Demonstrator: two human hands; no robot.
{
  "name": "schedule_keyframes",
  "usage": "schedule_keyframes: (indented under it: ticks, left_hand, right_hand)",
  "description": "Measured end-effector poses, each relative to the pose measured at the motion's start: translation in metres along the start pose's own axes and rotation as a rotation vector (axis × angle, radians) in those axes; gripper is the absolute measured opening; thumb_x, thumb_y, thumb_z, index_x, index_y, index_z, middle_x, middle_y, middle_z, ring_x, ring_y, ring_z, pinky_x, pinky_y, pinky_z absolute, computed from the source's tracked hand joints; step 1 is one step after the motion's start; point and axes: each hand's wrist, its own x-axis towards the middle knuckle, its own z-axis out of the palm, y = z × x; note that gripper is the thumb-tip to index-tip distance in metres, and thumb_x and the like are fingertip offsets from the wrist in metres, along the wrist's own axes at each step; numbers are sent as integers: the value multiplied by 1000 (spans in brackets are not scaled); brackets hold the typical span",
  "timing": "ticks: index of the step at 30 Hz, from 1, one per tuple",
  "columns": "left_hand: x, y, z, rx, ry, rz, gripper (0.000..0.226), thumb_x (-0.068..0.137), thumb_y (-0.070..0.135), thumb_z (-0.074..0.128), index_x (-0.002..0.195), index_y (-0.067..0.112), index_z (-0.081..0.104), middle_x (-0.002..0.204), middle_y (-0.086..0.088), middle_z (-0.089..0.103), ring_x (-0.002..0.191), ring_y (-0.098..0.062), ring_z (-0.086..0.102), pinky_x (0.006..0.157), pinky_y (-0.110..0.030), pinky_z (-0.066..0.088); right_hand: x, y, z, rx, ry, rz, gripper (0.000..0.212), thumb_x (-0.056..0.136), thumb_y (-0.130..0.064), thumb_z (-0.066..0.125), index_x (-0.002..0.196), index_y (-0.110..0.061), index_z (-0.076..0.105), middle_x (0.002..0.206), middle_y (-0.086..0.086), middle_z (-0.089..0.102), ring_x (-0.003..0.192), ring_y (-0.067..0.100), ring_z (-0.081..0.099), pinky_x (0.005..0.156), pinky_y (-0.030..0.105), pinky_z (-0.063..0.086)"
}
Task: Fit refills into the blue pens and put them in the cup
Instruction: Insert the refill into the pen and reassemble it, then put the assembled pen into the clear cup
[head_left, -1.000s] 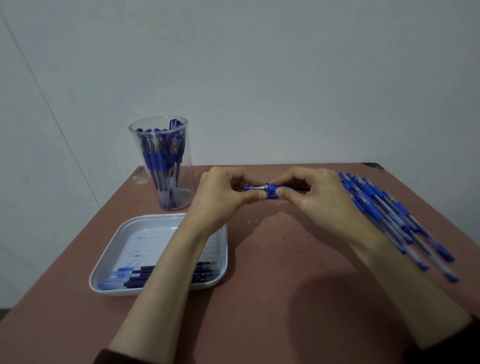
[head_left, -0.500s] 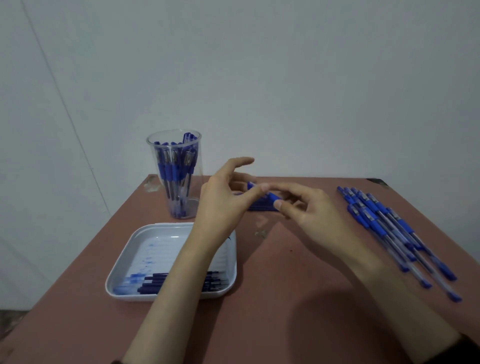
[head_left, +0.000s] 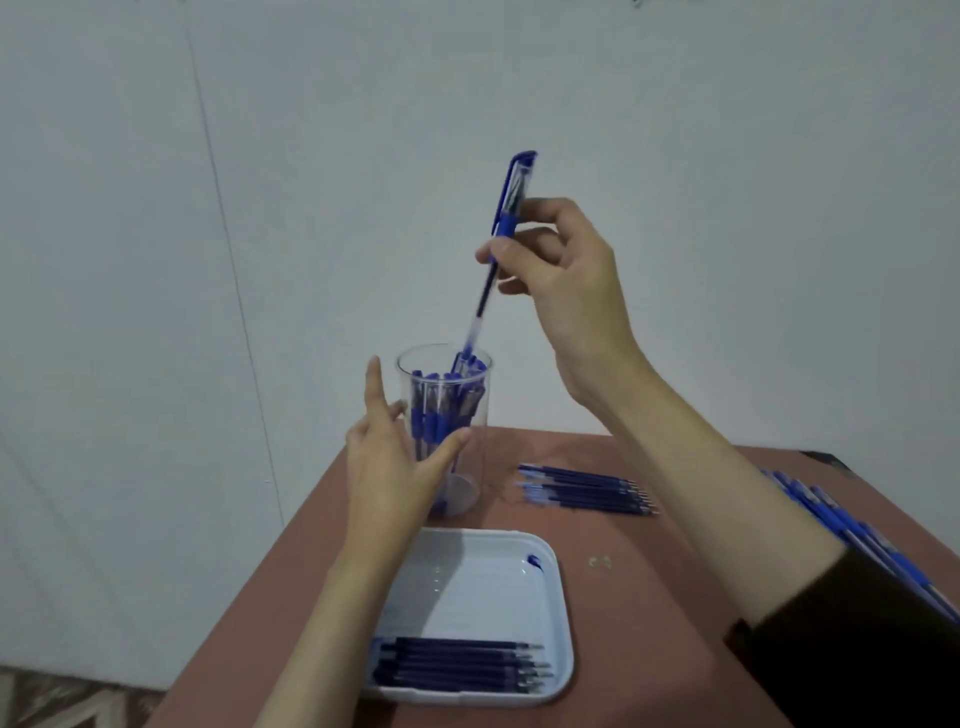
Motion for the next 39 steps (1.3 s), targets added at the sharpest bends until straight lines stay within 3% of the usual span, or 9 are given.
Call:
schedule_keyframes:
  ticks: [4, 13, 16, 18, 21, 25, 32, 35, 39]
  left_hand:
    - [2, -5, 2, -23, -8, 2, 108, 72, 41, 77, 151, 26, 4, 130, -11, 57, 123, -26, 48, 96, -34, 38]
    - [3, -7, 4, -42, 0, 24, 106, 72, 44, 75, 150, 28, 5, 129, -8, 57, 121, -26, 48, 92, -30, 37]
    - [2, -7, 4, -54, -1, 25, 105, 73, 42, 75, 150, 28, 6, 130, -8, 57, 122, -25, 48, 93, -31, 37]
    - [2, -7, 3, -63, -2, 24, 105, 74, 42, 75, 150, 28, 6, 131, -8, 56, 123, -25, 48, 91, -30, 37]
    - [2, -7, 3, -66, -11, 17, 104, 74, 41, 75, 150, 28, 6, 131, -9, 56, 123, -24, 48, 88, -26, 35]
    - [2, -6, 3, -66, -15, 10, 104, 74, 39, 76, 150, 27, 6, 131, -10, 56, 124, -24, 48, 87, -25, 35]
    - [-2, -4, 0, 57, 31, 67, 95, 78, 38, 73, 150, 22, 14, 126, -15, 55, 121, -33, 43, 96, -40, 41]
    - [-10, 8, -4, 135, 207, 268, 69, 84, 27, 65, 144, 12, 33, 141, -17, 43, 126, -33, 35, 106, -41, 32]
    - [-32, 43, 9, 126, 282, 462, 44, 84, 14, 57, 127, 8, 52, 125, -13, 55, 114, -28, 43, 101, -26, 28]
  right_hand:
    - [8, 27, 23, -173, -26, 52, 27, 88, -4, 61, 85, -27, 49, 87, 11, 70, 80, 23, 65, 84, 44, 54]
    - [-1, 55, 28, -363, -197, 205, 11, 97, -21, 52, 98, -12, 55, 81, 13, 72, 82, 37, 66, 77, 46, 56]
    - [2, 53, 28, -446, -230, 231, 27, 96, -29, 53, 88, -6, 64, 83, 13, 71, 80, 31, 67, 80, 33, 56]
    - [2, 53, 27, -552, -301, 241, 36, 95, -32, 54, 83, -1, 67, 77, 11, 67, 66, 22, 60, 62, 13, 47]
    - [1, 57, 26, -658, -394, 223, 44, 95, -33, 54, 81, 7, 68, 80, 17, 64, 65, 14, 53, 49, 11, 37]
    - [-2, 63, 31, -755, -442, 168, 40, 96, -37, 51, 90, -3, 73, 109, 7, 55, 100, 9, 42, 65, 11, 32]
    - [-12, 56, 16, -717, -367, 74, 31, 96, -36, 52, 120, -20, 64, 130, 0, 54, 127, 13, 37, 95, 20, 26]
    - [-28, 47, -9, -676, -263, 58, 27, 96, -31, 54, 119, -21, 63, 121, -2, 56, 122, 12, 40, 98, 22, 32]
    - [-54, 45, -68, -776, -179, 148, 20, 92, -27, 57, 109, -21, 67, 104, -3, 62, 102, 10, 50, 88, 23, 38]
